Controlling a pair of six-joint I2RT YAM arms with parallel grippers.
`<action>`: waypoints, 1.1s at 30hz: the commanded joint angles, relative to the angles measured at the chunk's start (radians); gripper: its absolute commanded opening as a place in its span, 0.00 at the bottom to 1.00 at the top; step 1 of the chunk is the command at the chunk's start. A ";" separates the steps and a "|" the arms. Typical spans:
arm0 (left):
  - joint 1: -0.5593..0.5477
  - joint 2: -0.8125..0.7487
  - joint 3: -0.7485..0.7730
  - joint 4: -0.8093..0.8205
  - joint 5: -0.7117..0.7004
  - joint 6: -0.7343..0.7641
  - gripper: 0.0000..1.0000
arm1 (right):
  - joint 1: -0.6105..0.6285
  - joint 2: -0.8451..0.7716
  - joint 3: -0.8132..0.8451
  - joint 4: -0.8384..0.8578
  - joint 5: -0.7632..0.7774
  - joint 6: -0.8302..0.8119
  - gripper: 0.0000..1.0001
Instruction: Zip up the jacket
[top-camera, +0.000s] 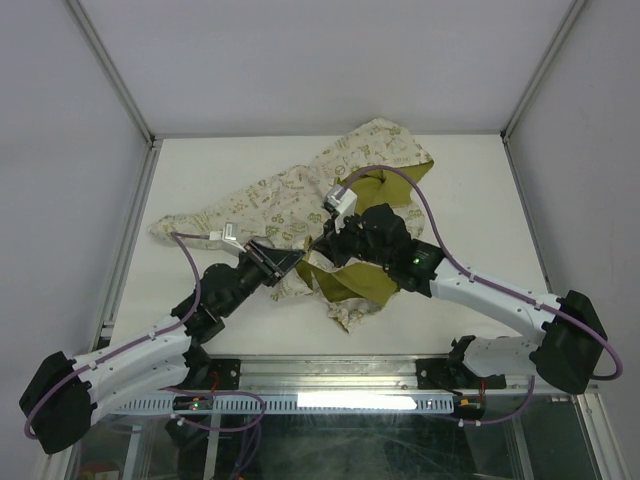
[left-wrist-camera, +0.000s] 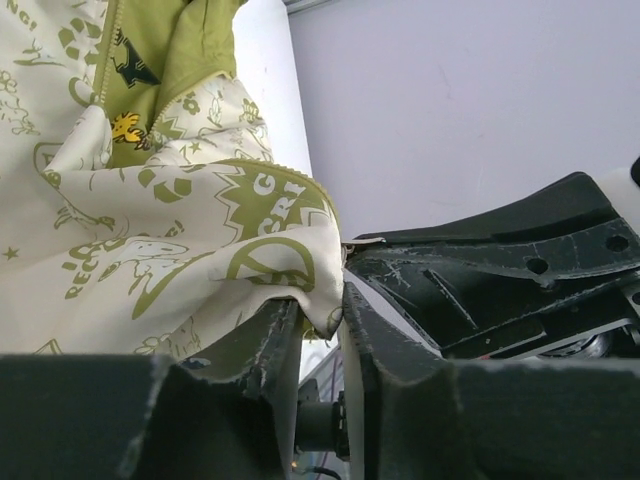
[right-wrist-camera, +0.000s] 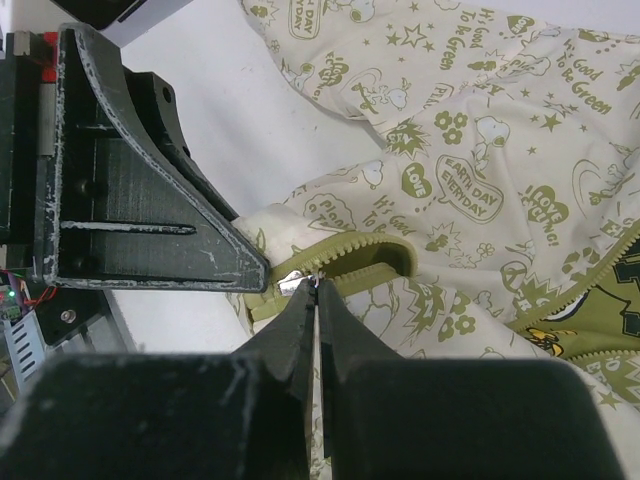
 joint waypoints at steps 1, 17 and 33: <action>-0.007 -0.010 -0.010 0.120 0.008 0.030 0.16 | 0.004 -0.014 0.013 0.042 -0.004 0.019 0.00; -0.008 -0.146 0.068 -0.346 0.172 0.084 0.00 | -0.161 0.077 0.098 -0.023 0.209 -0.019 0.00; 0.034 0.050 0.599 -0.667 -0.006 0.551 0.00 | -0.458 0.084 0.278 -0.115 0.064 -0.075 0.00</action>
